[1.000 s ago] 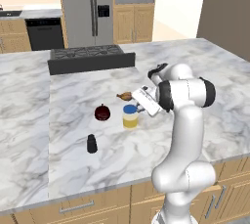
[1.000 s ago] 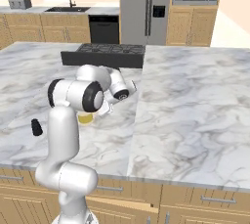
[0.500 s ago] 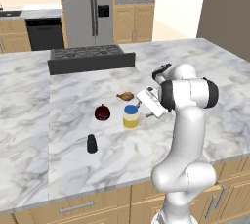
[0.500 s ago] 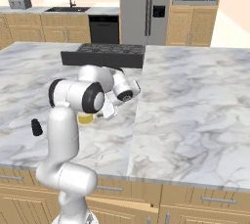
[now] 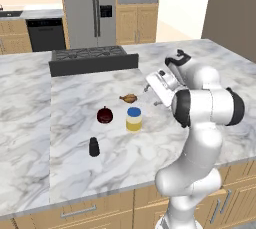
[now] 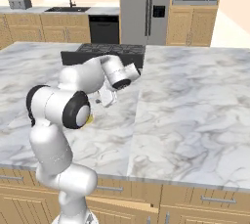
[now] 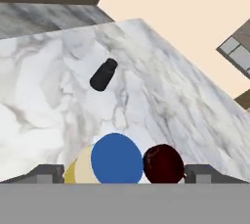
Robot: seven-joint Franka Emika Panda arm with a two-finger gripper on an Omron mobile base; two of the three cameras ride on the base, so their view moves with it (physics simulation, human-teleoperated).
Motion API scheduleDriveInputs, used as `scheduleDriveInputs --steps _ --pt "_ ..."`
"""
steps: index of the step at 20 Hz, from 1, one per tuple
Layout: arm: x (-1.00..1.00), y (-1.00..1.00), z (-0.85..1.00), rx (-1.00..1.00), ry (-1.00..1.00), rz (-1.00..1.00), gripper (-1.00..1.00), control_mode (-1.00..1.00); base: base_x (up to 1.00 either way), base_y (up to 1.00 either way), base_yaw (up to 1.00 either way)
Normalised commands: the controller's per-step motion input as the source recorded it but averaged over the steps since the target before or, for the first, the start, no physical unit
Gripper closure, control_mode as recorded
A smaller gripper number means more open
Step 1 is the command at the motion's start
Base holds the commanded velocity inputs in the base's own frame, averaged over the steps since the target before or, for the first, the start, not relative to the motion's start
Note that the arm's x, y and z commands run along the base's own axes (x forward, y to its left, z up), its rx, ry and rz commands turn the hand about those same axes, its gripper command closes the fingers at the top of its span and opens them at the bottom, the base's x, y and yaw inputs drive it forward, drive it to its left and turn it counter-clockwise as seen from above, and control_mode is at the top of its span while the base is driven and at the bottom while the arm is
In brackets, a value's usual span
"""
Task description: Move the mayonnaise and shaker from the cabinet to the dining counter.
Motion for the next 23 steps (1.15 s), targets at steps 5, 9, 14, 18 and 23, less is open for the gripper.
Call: scheduleDriveInputs --steps 5,9,14,18,23 --pt "-0.71 0.18 1.00 -0.13 -0.27 -0.05 -1.00 -1.00 0.00 0.00 0.00" --pt "-0.85 0.27 0.87 -0.20 -0.12 -0.08 -1.00 -1.00 0.00 0.00 0.00" --pt "-0.85 0.48 0.72 -0.25 -0.02 -0.10 -1.00 -1.00 0.00 0.00 0.00" --pt "-0.99 0.52 0.42 -0.31 -0.09 -0.01 -1.00 -1.00 0.00 0.00 0.00" --pt "-0.99 0.35 0.19 -0.28 -0.03 0.00 -1.00 -1.00 0.00 0.00 0.00"
